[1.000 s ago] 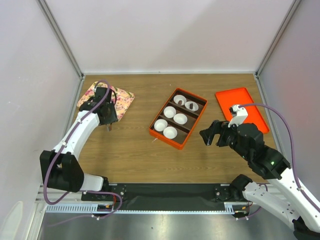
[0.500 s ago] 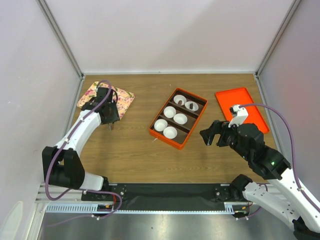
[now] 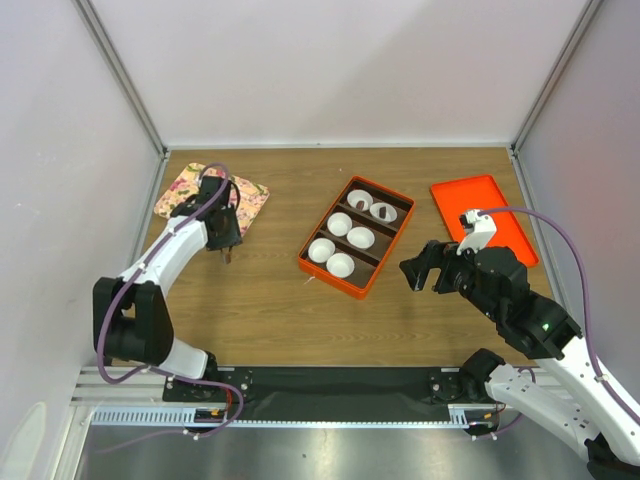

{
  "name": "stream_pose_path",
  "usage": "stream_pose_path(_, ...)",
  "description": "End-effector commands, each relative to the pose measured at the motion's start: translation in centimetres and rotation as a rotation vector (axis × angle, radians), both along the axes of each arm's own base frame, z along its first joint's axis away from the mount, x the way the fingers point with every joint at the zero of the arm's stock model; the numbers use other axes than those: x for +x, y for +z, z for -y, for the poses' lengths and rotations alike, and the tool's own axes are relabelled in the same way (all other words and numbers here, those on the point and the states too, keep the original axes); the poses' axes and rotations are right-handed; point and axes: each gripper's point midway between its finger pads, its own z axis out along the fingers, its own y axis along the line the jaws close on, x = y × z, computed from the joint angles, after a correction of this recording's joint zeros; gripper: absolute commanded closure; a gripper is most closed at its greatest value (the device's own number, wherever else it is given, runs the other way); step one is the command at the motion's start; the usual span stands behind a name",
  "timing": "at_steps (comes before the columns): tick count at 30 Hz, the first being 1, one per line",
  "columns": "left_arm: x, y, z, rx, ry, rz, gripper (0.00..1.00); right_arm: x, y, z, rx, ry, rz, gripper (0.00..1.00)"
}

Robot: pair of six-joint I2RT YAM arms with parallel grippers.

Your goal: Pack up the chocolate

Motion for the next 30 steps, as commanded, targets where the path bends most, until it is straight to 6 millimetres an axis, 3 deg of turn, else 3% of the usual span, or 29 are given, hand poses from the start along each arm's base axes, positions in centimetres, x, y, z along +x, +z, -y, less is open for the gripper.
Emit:
stream_pose_path(1, 1.2, 0.4, 0.1, -0.010, -0.004, 0.041, 0.56, 0.5, 0.9, 0.0, 0.018, -0.013, 0.041, 0.03)
stream_pose_path(5, 1.5, 0.9, 0.4, -0.023, -0.013, 0.048, 0.61, 0.5, 1.1, 0.0, 0.017, -0.014, 0.043, 0.03)
stream_pose_path(8, 1.8, 2.7, 0.9, -0.045, -0.034, 0.082, 0.66, 0.5, 1.3, 0.1, 0.020, -0.014, 0.047, 0.03)
stream_pose_path(13, 2.3, 7.9, 2.8, -0.110, -0.117, 0.199, 0.69, 0.5, 1.3, 0.0, 0.027, -0.014, 0.042, 0.03)
stream_pose_path(19, 2.1, 13.2, 7.0, -0.149, -0.241, 0.300, 0.70, 0.5, 1.5, -0.3, 0.047, -0.009, 0.041, 0.03)
stream_pose_path(24, 1.2, 16.6, 12.8, -0.219, -0.383, 0.375, 0.71, 0.3, 1.7, -0.2, 0.054, -0.009, 0.042, 0.03)
stream_pose_path(30, -0.4, 16.6, 20.4, -0.263, -0.532, 0.377, 0.72, 0.2, 1.6, 0.1, 0.049, -0.019, 0.041, 0.03)
